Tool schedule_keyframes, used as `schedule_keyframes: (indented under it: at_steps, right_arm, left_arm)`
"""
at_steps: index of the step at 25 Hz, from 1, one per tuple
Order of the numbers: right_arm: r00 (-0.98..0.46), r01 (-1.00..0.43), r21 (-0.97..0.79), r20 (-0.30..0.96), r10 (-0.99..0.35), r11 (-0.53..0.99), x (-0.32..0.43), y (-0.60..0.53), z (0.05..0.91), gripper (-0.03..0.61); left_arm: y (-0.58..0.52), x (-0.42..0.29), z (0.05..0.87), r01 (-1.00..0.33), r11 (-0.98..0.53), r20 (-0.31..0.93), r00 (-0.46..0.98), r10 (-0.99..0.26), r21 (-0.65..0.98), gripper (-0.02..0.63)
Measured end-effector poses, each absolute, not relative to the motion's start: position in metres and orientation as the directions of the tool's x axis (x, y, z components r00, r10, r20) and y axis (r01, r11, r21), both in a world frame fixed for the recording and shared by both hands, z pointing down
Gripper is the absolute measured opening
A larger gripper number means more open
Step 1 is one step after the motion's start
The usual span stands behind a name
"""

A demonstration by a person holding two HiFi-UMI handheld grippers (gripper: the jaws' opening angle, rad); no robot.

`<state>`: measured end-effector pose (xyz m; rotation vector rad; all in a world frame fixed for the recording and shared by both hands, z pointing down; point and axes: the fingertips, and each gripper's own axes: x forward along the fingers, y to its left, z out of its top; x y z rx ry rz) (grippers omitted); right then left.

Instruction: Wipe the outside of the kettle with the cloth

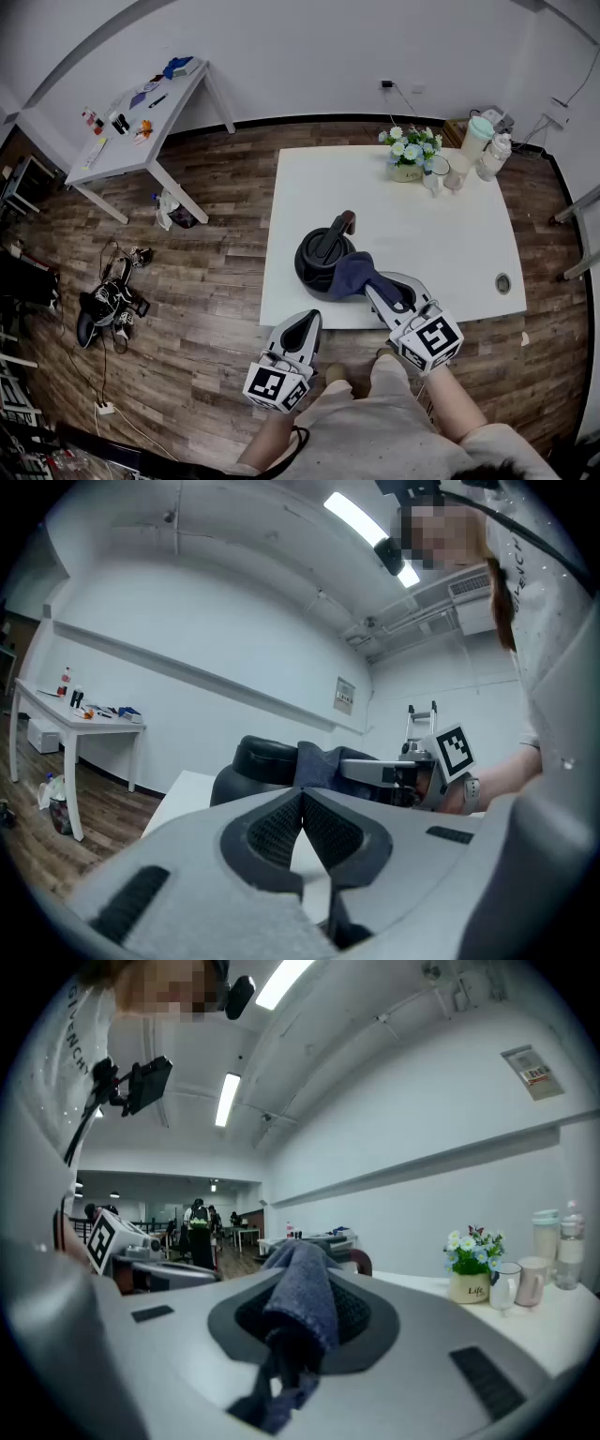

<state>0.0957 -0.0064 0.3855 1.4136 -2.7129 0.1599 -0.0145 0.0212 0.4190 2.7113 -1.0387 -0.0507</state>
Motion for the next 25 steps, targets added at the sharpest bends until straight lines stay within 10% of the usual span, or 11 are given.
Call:
schedule_keyframes:
  at_steps: [25]
  right_arm:
    - [-0.598, -0.353, 0.275, 0.669, -0.441, 0.895, 0.113, -0.035, 0.548, 0.067]
  left_arm:
    - [0.004, -0.002, 0.455, -0.914, -0.259, 0.092, 0.300, -0.949, 0.311, 0.008]
